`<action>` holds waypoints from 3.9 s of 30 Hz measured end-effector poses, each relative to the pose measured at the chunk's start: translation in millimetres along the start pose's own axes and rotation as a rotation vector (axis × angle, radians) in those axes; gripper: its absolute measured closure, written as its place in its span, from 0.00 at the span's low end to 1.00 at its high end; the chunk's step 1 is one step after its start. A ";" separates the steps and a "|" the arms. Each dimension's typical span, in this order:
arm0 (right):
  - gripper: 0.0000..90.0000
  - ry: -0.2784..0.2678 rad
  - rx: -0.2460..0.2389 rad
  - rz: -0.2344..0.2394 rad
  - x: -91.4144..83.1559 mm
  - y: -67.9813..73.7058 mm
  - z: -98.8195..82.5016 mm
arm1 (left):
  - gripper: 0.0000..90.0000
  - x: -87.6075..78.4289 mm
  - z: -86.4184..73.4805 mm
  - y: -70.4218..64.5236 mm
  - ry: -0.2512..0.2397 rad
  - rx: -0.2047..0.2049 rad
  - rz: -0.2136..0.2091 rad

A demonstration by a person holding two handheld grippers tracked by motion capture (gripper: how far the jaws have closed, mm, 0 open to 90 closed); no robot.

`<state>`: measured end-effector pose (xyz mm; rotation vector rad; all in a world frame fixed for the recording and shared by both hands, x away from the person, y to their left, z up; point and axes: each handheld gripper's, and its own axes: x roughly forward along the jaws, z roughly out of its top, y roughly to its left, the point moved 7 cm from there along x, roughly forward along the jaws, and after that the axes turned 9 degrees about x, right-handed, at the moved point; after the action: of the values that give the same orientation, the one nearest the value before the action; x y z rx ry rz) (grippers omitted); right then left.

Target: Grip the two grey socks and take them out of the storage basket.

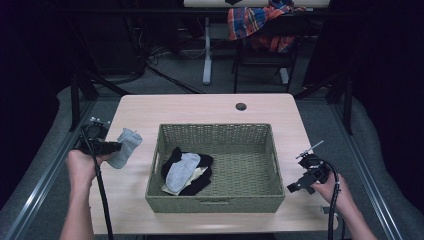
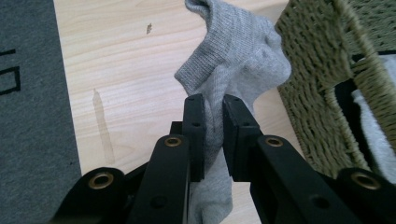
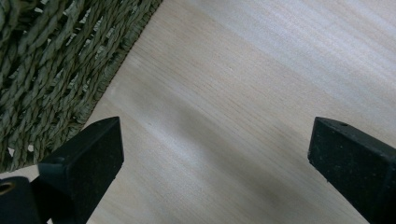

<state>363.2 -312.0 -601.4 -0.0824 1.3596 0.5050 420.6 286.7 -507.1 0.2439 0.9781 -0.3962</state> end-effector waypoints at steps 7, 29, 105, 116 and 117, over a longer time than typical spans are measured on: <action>0.03 -0.004 0.001 -0.005 0.0 -0.1 0.2 | 0.90 6.6 -5.2 4.6 0.013 -0.014 0.005; 0.03 0.031 -0.010 0.011 -1.0 0.2 -1.0 | 0.90 51.1 -39.4 16.3 0.183 -0.107 -0.030; 0.04 0.015 0.001 0.015 -0.3 1.5 -1.6 | 0.21 62.4 51.8 -179.6 0.207 0.410 -0.093; 0.04 0.016 -0.005 0.022 -1.2 2.5 -1.5 | 0.41 86.5 43.0 -179.8 0.288 0.396 -0.096; 0.04 0.016 -0.002 0.020 -1.4 2.5 -1.8 | 0.43 87.4 42.7 -180.1 0.290 0.393 -0.101</action>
<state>360.5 -310.9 -599.9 -0.0742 1.3765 0.5231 418.4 89.5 -561.8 0.6228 1.1957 -0.6594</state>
